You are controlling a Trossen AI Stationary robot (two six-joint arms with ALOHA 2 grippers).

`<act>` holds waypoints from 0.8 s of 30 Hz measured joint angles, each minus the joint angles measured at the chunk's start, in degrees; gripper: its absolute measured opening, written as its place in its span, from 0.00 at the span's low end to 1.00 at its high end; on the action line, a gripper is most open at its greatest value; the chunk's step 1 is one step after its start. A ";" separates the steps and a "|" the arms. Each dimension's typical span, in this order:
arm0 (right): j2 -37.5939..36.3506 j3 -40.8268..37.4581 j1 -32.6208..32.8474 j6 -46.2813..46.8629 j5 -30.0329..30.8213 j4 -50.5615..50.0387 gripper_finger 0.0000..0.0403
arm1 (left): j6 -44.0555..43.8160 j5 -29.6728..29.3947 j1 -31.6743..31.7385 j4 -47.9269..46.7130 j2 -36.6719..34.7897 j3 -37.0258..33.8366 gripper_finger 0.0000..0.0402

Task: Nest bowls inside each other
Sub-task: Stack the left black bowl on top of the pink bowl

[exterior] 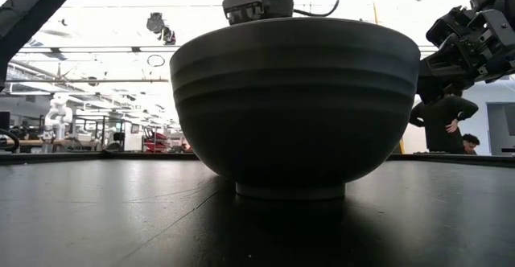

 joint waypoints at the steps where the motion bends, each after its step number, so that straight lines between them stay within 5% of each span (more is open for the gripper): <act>1: 0.01 0.02 0.00 -0.01 -0.01 0.01 0.38 | 0.03 0.08 0.08 -0.14 0.00 0.00 0.03; 24: 0.01 0.00 0.00 -0.02 -0.01 0.01 0.38 | 0.40 2.95 -1.01 4.44 0.82 -2.42 0.02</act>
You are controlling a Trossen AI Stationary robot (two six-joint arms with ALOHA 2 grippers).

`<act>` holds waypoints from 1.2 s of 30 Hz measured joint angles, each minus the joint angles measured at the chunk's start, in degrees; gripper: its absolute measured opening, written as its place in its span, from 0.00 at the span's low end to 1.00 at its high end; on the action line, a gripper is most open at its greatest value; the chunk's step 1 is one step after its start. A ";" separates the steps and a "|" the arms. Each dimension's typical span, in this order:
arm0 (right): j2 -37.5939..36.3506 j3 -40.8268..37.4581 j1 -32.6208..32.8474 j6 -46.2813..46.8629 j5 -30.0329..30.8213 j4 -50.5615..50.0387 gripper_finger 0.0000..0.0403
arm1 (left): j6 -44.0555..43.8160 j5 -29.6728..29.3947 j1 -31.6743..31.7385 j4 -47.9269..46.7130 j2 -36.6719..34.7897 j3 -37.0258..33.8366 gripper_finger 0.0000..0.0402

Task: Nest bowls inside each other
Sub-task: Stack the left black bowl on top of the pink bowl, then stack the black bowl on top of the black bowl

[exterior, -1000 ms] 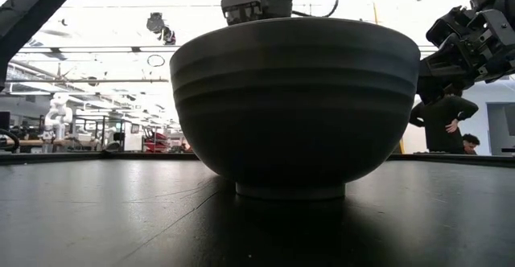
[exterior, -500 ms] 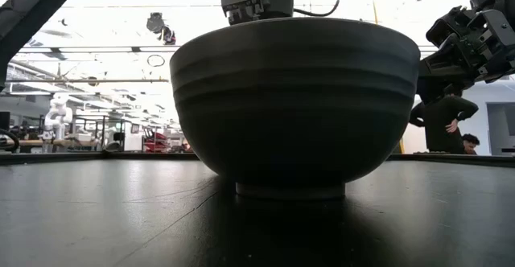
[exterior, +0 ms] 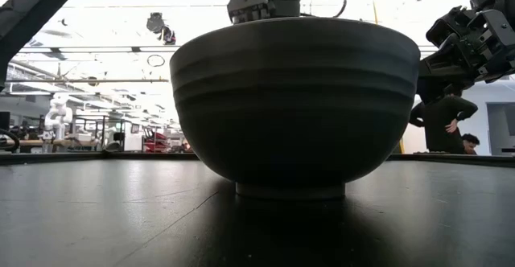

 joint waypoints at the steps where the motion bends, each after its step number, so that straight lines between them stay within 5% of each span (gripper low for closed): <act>1: 0.00 0.02 0.00 0.00 0.00 0.00 0.38 | -0.26 0.01 0.00 0.48 -0.04 -0.68 0.01; 13: 0.00 0.02 0.01 0.00 0.02 0.00 0.38 | -1.37 -0.59 -0.04 2.10 -0.30 -3.11 0.03; 27: 0.00 0.00 0.00 -0.02 0.01 0.00 0.38 | -1.02 -4.33 -2.14 1.51 0.01 -0.53 0.49; 36: -0.01 0.02 0.00 0.60 0.00 -0.01 0.38 | -0.33 -4.46 -2.14 -6.34 -0.11 7.57 0.64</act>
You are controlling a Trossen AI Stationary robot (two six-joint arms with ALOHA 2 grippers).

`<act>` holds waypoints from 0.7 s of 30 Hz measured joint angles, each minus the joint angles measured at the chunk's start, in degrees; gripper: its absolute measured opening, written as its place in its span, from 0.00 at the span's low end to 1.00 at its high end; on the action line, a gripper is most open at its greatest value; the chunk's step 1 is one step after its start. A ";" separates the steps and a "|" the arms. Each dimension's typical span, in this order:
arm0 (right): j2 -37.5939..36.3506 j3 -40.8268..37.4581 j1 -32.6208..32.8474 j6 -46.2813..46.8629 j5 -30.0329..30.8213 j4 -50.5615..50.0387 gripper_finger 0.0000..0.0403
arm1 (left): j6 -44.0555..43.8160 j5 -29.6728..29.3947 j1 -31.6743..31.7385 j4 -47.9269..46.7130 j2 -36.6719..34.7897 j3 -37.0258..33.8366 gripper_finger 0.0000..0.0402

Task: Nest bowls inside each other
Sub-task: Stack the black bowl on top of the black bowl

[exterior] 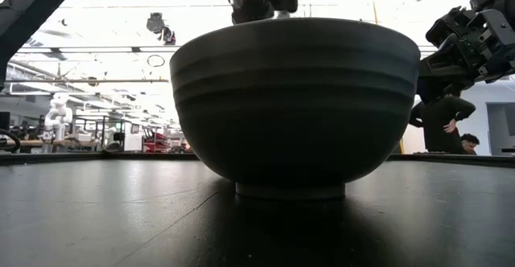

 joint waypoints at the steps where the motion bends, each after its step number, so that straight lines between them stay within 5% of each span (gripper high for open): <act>1: 0.01 -0.02 0.01 0.01 0.00 -0.01 0.38 | 0.75 0.55 0.00 -1.04 -0.32 0.50 0.65; 8: 0.17 -0.02 0.01 0.01 0.00 -0.21 0.38 | 4.45 9.41 0.92 4.47 -9.64 -8.19 0.64; 21: 1.77 0.00 0.02 -0.09 -0.02 0.30 0.38 | -1.44 10.47 2.71 37.50 -45.46 -50.35 0.51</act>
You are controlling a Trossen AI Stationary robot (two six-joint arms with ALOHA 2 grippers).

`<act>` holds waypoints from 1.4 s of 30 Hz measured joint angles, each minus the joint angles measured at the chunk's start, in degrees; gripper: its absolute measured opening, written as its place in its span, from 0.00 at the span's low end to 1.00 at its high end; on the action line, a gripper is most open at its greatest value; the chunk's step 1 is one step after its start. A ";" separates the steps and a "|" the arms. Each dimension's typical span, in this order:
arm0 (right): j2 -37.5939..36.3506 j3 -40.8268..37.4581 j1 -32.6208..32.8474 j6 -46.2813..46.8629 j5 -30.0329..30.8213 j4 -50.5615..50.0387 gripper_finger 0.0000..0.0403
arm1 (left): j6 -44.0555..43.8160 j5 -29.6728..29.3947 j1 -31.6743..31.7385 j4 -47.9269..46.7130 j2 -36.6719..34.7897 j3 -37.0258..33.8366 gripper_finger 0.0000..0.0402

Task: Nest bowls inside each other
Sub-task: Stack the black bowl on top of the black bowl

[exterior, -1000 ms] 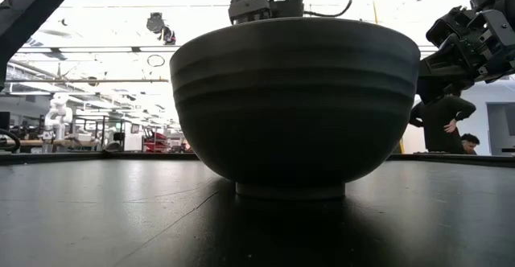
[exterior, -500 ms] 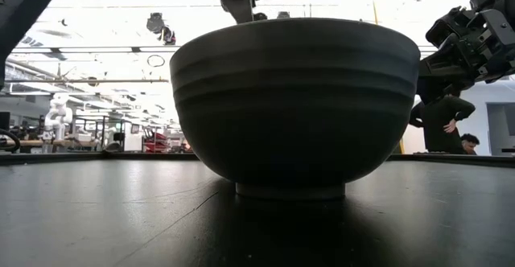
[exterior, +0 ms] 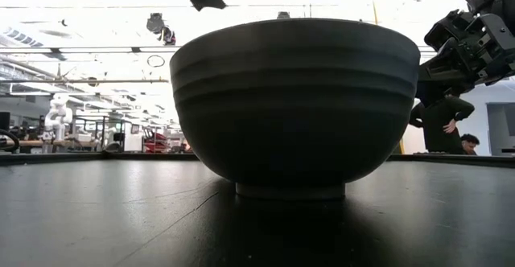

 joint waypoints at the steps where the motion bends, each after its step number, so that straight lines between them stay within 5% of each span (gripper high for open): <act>1: 0.02 -0.02 0.00 0.06 0.00 0.11 0.38 | -0.56 -0.05 -0.02 0.51 -2.61 -2.69 0.51; 9: 0.00 0.00 -0.01 -0.06 -0.04 0.75 0.38 | -7.55 -7.21 -0.85 19.05 -21.99 -27.99 0.46; 16: -0.01 0.00 -0.01 -0.84 0.02 3.57 0.38 | -11.71 -8.35 -0.96 36.17 -29.75 -46.53 0.41; 26: -0.03 -0.01 0.00 -1.63 0.11 6.56 0.38 | -6.49 -11.08 3.72 41.87 -39.01 -55.83 0.34; 42: -0.03 0.00 -0.02 -4.01 0.17 7.46 0.38 | -13.33 -5.76 12.18 44.78 -57.59 -69.08 0.34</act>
